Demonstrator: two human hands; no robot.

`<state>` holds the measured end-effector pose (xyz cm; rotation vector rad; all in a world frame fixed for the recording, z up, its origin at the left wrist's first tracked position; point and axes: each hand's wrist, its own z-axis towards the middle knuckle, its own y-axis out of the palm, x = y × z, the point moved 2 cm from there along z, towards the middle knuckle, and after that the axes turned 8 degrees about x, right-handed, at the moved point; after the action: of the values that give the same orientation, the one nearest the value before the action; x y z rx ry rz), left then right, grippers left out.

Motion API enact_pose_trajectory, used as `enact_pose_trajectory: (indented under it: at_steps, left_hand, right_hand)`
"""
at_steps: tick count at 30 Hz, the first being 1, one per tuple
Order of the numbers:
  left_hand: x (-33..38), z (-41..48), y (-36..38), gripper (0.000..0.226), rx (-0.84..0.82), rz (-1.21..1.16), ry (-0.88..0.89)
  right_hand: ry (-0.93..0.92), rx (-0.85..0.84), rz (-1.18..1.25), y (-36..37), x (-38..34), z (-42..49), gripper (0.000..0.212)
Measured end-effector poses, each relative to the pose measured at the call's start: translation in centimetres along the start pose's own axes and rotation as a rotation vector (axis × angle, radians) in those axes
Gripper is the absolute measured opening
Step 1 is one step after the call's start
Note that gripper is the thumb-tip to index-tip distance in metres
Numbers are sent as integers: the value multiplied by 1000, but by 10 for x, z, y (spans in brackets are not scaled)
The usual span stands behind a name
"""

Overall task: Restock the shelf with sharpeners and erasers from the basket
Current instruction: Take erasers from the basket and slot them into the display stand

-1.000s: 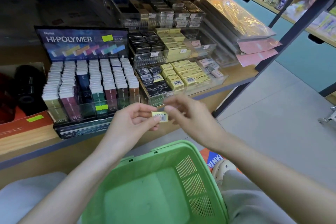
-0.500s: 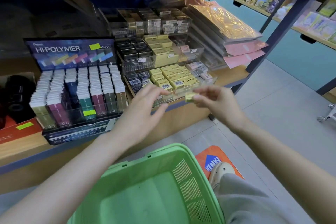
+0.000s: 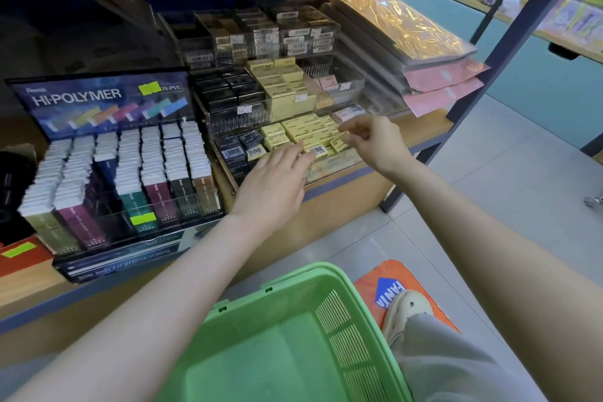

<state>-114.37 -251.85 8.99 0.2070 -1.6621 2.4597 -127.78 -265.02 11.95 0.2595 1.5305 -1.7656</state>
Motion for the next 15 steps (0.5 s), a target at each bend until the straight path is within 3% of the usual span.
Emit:
enact_pose_trajectory:
  at_steps: [6,15]
  left_hand:
    - [-1,1,1,52,11,-2,7]
    - [-2,0,2,53,13,6,13]
  right_hand:
    - [64,-78,120,0,2,4,13]
    - [20,-80,27,4,-2,5,15]
